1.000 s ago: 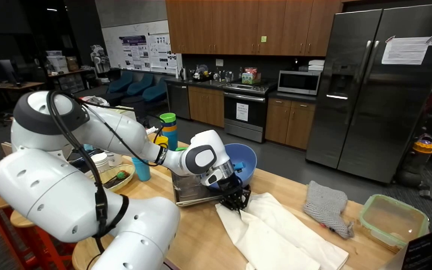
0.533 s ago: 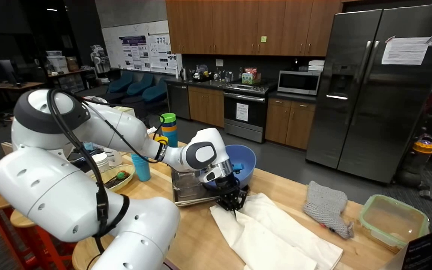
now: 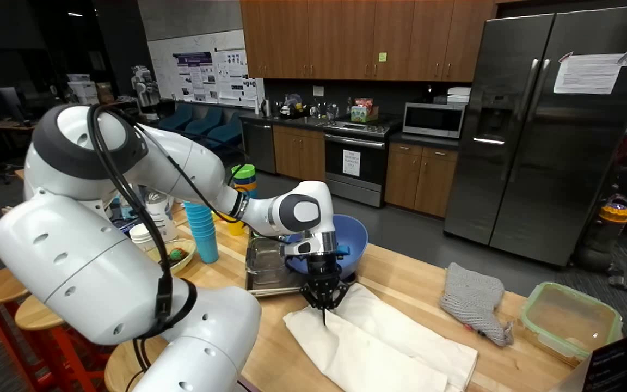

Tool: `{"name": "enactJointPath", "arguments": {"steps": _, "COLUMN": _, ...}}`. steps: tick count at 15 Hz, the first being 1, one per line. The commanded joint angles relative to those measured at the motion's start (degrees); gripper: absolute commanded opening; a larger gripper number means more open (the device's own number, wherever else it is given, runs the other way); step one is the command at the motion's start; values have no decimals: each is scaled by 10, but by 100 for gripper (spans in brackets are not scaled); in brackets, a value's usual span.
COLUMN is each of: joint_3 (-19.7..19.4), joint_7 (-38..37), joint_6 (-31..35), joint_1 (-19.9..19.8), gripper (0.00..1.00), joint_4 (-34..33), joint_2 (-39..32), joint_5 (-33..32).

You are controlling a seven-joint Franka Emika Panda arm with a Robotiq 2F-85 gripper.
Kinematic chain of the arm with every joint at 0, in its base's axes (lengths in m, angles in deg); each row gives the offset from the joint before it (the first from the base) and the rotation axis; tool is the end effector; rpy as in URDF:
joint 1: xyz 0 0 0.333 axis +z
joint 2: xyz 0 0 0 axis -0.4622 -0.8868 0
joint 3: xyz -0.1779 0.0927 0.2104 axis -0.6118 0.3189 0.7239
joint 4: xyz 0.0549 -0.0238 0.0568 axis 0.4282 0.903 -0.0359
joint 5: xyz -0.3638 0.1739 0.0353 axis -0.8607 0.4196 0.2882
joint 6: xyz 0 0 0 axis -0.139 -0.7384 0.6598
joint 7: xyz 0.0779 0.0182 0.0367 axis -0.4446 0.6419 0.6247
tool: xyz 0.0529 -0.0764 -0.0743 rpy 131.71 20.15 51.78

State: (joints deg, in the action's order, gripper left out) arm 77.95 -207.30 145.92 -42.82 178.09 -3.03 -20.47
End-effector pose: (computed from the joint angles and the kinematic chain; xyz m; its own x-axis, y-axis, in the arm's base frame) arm 0.3842 0.0096 0.2395 -0.8586 -0.2045 0.4700 -0.3357 0.9173 -0.2143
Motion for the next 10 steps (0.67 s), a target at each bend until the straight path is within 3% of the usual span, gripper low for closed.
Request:
{"name": "enactJointPath", "arguments": {"steps": 1, "joint_3": 1, "joint_7": -1, "joint_6": -106, "joint_1": -42, "gripper": 1, "joint_4": -43, "joint_2": 0, "joint_5": 50}}
{"name": "enactJointPath", "arguments": {"steps": 10, "joint_3": 20, "joint_7": -2, "joint_6": -314, "joint_1": -168, "gripper": 1, "joint_4": -100, "joint_2": 129, "joint_5": 275}}
